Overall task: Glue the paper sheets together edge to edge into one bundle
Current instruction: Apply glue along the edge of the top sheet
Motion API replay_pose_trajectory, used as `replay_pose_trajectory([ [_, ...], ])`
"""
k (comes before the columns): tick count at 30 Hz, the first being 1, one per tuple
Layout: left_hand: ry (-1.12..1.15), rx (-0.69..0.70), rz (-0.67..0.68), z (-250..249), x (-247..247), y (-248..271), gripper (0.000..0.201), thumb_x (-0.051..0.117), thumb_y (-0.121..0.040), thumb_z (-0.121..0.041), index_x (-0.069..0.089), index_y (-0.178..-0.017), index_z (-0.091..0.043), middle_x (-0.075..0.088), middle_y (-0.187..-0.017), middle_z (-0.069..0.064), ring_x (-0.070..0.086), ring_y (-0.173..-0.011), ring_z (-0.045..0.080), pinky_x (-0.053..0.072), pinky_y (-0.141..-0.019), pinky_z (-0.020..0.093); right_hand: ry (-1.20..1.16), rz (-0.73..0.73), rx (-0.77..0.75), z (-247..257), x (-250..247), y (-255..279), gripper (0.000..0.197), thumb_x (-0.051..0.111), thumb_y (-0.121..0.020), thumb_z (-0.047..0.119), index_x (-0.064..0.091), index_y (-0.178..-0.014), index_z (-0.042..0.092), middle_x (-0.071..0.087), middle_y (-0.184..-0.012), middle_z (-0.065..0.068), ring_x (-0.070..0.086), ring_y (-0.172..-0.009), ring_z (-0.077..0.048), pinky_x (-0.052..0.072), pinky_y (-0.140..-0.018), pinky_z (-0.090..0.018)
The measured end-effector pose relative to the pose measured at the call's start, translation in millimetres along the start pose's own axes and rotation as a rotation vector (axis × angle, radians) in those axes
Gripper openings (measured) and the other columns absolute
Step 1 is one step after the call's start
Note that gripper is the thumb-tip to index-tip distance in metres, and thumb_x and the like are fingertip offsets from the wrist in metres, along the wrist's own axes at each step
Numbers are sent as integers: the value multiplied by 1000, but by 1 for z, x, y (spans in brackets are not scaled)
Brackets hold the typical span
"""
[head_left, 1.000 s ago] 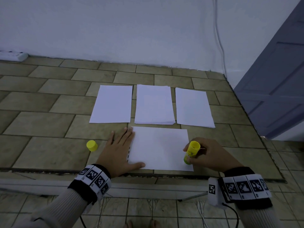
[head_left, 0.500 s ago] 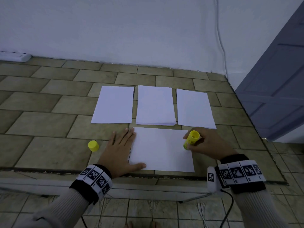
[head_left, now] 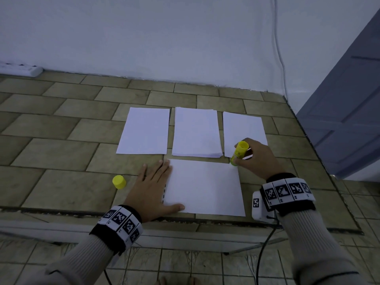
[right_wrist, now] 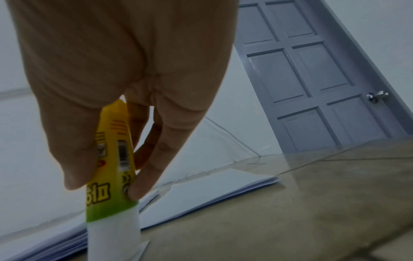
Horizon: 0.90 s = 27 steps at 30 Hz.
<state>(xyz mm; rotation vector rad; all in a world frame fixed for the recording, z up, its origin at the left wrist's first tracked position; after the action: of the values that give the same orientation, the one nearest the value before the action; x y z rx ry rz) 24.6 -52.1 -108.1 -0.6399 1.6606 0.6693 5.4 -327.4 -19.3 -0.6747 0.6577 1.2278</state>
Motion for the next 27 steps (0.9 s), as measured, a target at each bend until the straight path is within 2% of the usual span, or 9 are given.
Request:
replay_pose_trajectory([
  [3, 11, 0, -1, 0, -1, 0, 128, 7, -62, -100, 7, -155, -12, -6, -162, -1, -11, -149, 13, -9, -120, 49, 22, -27, 77, -6, -9, 6, 38, 80, -73, 18, 56, -101, 17, 61, -85, 0, 61, -75, -16, 45, -61, -16],
  [6, 2, -6, 8, 0, -1, 0, 128, 6, -61, -100, 4, -155, -13, -10, -161, -3, -13, -148, 12, -11, -119, 48, 247, 2, 173, -13, -18, 16, 37, 77, -75, 34, 57, -103, 20, 62, -88, 0, 58, -74, -15, 48, -62, -26],
  [9, 13, -7, -1, 1, 0, -1, 128, 8, -62, -100, 5, -156, -13, -11, -160, -4, -13, -148, 11, -12, -119, 47, 641, 176, 233, -23, -13, 26, 37, 65, -82, 49, 63, -107, 22, 67, -97, 0, 61, -83, -15, 49, -72, -28],
  [11, 7, -7, 4, 1, 1, 0, 127, 9, -62, -100, 5, -155, -13, -11, -160, -4, -13, -148, 12, -12, -118, 47, 706, 291, 268, -31, -5, 34, 36, 60, -84, 51, 63, -107, 23, 67, -99, 1, 60, -83, -13, 45, -70, -26],
  [14, -7, -11, 14, 0, 0, 0, 127, 7, -62, -99, 2, -155, -13, -13, -160, -4, -15, -148, 12, -11, -119, 47, 531, 293, 304, -38, -5, 41, 30, 64, -85, 46, 60, -103, 22, 64, -99, 0, 56, -83, -13, 42, -68, -26],
  [18, -9, -6, 22, 0, 1, 0, 126, 4, -62, -99, 0, -155, -13, -14, -160, -3, -16, -148, 12, -11, -119, 48, 273, 82, 373, -48, -29, 43, 28, 67, -85, 34, 56, -103, 15, 61, -92, -2, 58, -80, -17, 42, -63, -27],
  [22, -23, -7, 20, 1, 2, 0, 125, 5, -64, -99, -2, -154, -13, -13, -160, -2, -16, -147, 13, -11, -118, 48, 150, -100, 482, -71, -50, 50, 39, 71, -84, 29, 53, -112, 8, 58, -98, -5, 56, -86, -23, 42, -73, -33],
  [24, -43, -10, 40, 1, 5, 0, 126, 2, -62, -99, -5, -154, -14, -17, -159, -2, -19, -147, 13, -12, -118, 48, 88, -166, 538, -83, -57, 54, 43, 72, -84, 24, 51, -115, 4, 55, -99, -8, 53, -87, -25, 40, -73, -34],
  [27, -34, -5, 33, 1, 4, -1, 127, 4, -62, -99, -2, -155, -12, -15, -160, -2, -17, -147, 14, -11, -118, 48, 17, -213, 596, -102, -59, 57, 45, 72, -82, 21, 50, -116, 1, 57, -100, -14, 52, -86, -28, 40, -73, -35],
])
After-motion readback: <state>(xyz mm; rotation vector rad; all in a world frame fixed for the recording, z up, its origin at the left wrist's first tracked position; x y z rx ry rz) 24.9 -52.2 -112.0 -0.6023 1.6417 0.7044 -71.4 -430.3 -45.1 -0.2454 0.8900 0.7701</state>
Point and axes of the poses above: each hand's wrist, its own y-axis away from the middle knuckle, its own x-axis out of the palm, z = x × y, the point moved 10 cm from there along -y, towards the middle knuckle
